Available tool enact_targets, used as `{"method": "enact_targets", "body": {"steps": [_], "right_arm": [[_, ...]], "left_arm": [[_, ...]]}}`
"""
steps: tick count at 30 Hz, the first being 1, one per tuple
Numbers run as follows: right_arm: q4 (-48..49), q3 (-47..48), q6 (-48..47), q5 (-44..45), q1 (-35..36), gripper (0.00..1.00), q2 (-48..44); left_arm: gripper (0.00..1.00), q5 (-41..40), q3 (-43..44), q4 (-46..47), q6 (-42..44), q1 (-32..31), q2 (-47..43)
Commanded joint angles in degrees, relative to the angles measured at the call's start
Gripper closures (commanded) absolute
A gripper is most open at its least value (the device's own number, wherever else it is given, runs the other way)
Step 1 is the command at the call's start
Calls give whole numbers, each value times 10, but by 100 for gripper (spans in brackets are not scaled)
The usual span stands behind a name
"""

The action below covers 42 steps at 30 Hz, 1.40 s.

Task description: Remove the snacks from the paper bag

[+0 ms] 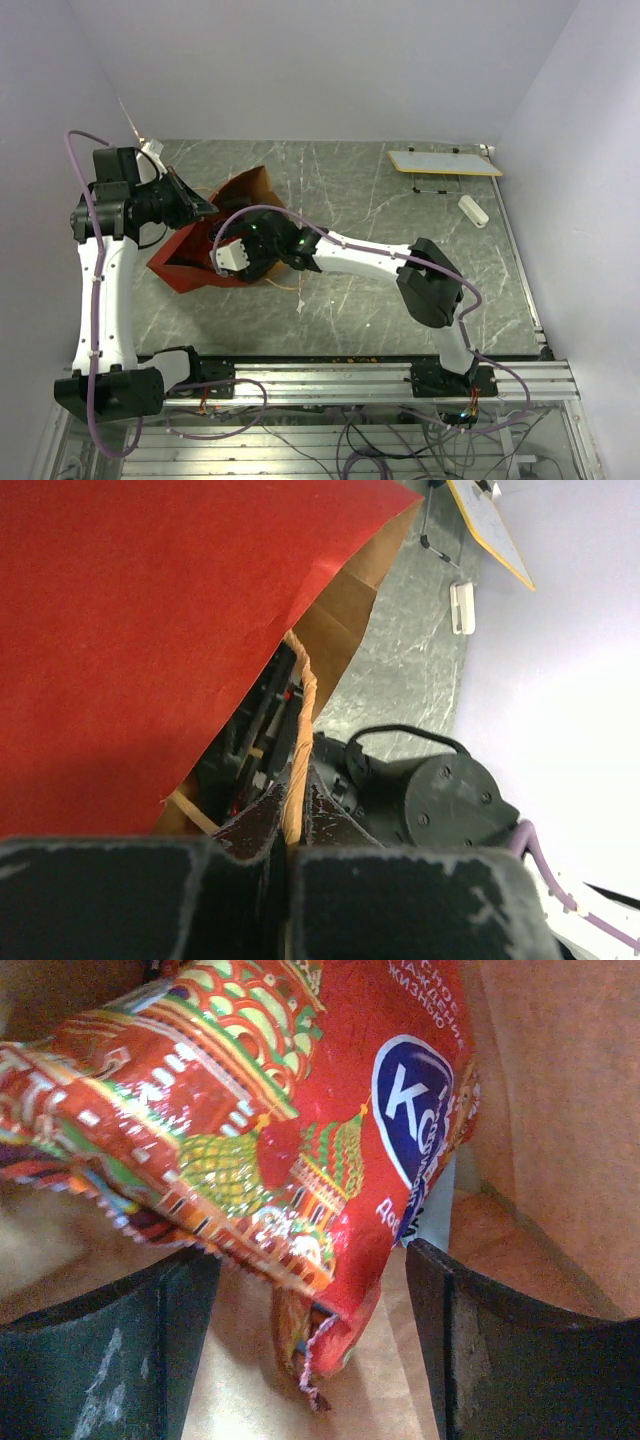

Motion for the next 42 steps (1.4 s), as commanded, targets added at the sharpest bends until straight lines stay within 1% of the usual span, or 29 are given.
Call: {"method": "enact_targets", "body": {"steps": [1,3,5,10,13,16,17,24,30,32,35,39,42], "right_arm": [[43,24,1,-2,-5,26,25],[41,31,2,-19,-5,31,31],[39,35,0,-38,-4,41,32],[56,41,41,-54,-1,60,26],[64,39,58,-50,1,76,22],[64,45,85,-42,3,97,18],[61,48,90,-42,3,100,14],[50,39,137,-42,4,100,-50],[40,50,199,-34,4,100,-86],[53,37,224,-42,3,100,-103],[39,36,247,-61,4,100,-127],[33,40,295,-46,4,100,-158],[11,50,324,-41,4,100,-184]], "left_arm": [[93,-14,10,-28,16,-6,-31],[93,-16,3,-18,4,-6,-43],[93,-14,-2,-11,-8,-6,-52],[93,-30,5,-29,-4,-6,-63],[93,-31,-5,-23,-14,-6,-73],[93,-28,-10,-15,-23,-6,-78],[93,-28,-10,-14,-23,-6,-79],[93,-22,-18,19,-41,-6,-80],[93,-27,-1,4,-23,-6,-65],[93,-29,0,5,-23,-6,-62],[93,-23,1,14,-28,-6,-56],[93,-18,10,17,-22,-6,-46],[93,-24,15,20,-20,-6,-38]]}}
